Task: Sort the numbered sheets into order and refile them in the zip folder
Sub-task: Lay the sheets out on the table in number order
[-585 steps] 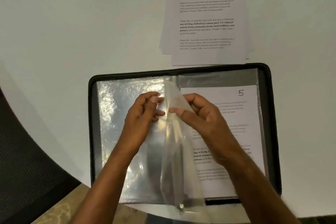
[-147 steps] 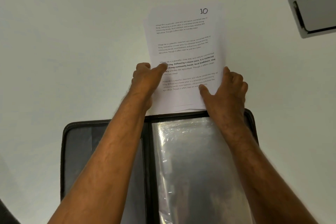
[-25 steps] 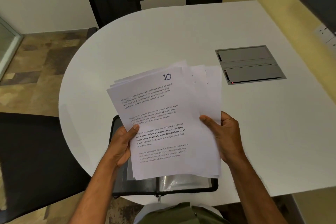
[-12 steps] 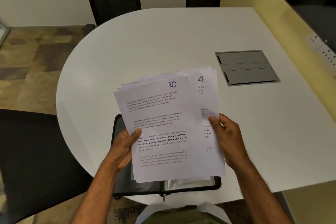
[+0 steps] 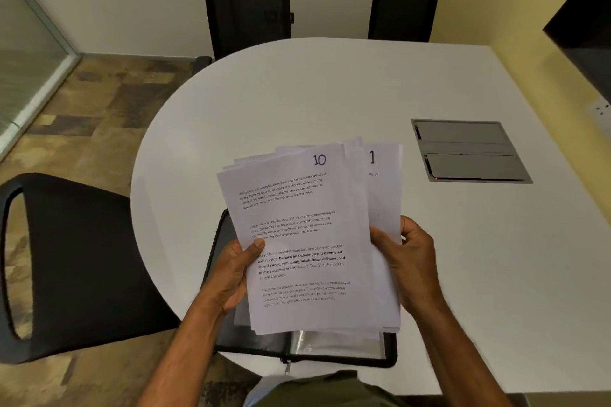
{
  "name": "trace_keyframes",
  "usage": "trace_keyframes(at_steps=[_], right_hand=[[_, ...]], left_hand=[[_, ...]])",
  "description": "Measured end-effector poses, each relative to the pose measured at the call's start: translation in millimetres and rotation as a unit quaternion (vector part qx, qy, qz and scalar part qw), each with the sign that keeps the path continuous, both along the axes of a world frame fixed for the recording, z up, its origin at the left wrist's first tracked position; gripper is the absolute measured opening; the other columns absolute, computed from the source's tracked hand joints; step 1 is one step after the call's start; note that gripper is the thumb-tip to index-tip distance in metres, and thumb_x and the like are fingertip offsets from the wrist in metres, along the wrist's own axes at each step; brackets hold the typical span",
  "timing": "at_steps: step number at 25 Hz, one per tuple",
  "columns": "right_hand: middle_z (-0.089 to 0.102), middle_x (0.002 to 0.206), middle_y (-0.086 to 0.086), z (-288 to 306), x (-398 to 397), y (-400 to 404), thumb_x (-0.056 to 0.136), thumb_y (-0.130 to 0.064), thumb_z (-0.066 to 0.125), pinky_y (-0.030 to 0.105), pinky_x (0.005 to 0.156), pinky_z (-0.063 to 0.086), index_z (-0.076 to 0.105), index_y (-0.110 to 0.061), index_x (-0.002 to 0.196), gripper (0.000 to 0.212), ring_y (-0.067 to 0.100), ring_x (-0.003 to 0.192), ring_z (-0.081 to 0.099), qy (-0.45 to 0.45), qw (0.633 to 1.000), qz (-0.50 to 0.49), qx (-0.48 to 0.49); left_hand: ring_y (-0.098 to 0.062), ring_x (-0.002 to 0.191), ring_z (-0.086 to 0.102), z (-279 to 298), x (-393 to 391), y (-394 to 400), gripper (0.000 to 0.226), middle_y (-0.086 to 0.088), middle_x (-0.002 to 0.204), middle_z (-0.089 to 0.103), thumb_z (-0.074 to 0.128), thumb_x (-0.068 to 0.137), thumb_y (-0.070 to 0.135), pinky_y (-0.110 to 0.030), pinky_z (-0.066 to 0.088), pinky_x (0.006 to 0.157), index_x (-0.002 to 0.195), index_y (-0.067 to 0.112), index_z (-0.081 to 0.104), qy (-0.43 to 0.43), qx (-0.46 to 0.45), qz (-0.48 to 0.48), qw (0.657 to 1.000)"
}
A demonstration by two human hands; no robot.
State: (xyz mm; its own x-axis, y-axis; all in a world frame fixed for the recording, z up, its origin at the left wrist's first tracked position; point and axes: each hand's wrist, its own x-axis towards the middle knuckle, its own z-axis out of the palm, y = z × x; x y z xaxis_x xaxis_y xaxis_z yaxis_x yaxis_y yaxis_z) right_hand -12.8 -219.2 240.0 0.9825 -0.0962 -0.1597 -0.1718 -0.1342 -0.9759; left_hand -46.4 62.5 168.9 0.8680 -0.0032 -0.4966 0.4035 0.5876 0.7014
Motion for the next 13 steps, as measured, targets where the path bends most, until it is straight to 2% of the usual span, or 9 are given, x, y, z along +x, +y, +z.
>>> trace_keyframes(at_steps=[2, 4, 7, 9, 11, 13], right_hand=[[0.077, 0.091, 0.002, 4, -3, -10, 0.084, -0.025, 0.082, 0.035, 0.068, 0.062, 0.067, -0.004, 0.100, 0.030, 0.023, 0.079, 0.074, 0.013, 1.000, 0.009, 0.026], [0.078, 0.095, 0.006, 5, -5, -23, 0.087, -0.025, 0.078, 0.041, 0.074, 0.062, 0.069, -0.004, 0.098, 0.025, 0.027, 0.082, 0.074, 0.036, 0.996, 0.000, 0.087], [0.065, 0.083, 0.015, 0, -3, -40, 0.089, -0.033, 0.075, 0.042, 0.073, 0.051, 0.058, -0.003, 0.081, 0.036, 0.026, 0.075, 0.058, 0.068, 0.988, -0.020, 0.137], [0.058, 0.082, 0.014, -4, -3, -48, 0.090, -0.037, 0.075, 0.042, 0.074, 0.046, 0.051, 0.001, 0.082, 0.045, 0.025, 0.076, 0.051, 0.064, 0.989, -0.005, 0.137], [0.065, 0.085, 0.015, -7, -4, -54, 0.093, -0.034, 0.072, 0.040, 0.073, 0.051, 0.057, 0.007, 0.092, 0.044, 0.026, 0.077, 0.057, 0.044, 0.992, 0.022, 0.117], [0.077, 0.097, 0.009, -9, -4, -58, 0.098, -0.028, 0.066, 0.035, 0.076, 0.060, 0.069, -0.001, 0.101, 0.027, 0.027, 0.084, 0.070, 0.036, 0.993, 0.038, 0.107]], left_hand=[[-0.031, 0.105, 0.073, 5, -4, -12, 0.037, -0.020, 0.126, 0.070, 0.059, 0.090, 0.010, -0.042, 0.063, 0.086, 0.127, 0.010, 0.065, -0.002, 0.002, 0.013, 1.000], [-0.029, 0.103, 0.074, 10, -9, -25, 0.035, -0.018, 0.123, 0.072, 0.059, 0.089, 0.009, -0.042, 0.063, 0.084, 0.124, 0.011, 0.066, -0.008, 0.010, 0.024, 1.000], [-0.028, 0.101, 0.075, 14, -16, -36, 0.035, -0.017, 0.120, 0.073, 0.057, 0.089, 0.008, -0.039, 0.064, 0.078, 0.123, 0.009, 0.066, -0.013, 0.013, 0.040, 0.999], [-0.029, 0.102, 0.074, 14, -22, -40, 0.037, -0.018, 0.122, 0.072, 0.057, 0.089, 0.008, -0.040, 0.064, 0.080, 0.126, 0.007, 0.064, -0.009, 0.026, 0.035, 0.999], [-0.031, 0.103, 0.074, 13, -29, -43, 0.036, -0.021, 0.123, 0.071, 0.056, 0.091, 0.008, -0.043, 0.063, 0.083, 0.126, 0.006, 0.064, -0.003, 0.032, 0.032, 0.999], [-0.032, 0.103, 0.074, 11, -37, -43, 0.036, -0.022, 0.123, 0.071, 0.055, 0.091, 0.008, -0.046, 0.062, 0.086, 0.126, 0.005, 0.064, 0.000, 0.035, 0.036, 0.999]])
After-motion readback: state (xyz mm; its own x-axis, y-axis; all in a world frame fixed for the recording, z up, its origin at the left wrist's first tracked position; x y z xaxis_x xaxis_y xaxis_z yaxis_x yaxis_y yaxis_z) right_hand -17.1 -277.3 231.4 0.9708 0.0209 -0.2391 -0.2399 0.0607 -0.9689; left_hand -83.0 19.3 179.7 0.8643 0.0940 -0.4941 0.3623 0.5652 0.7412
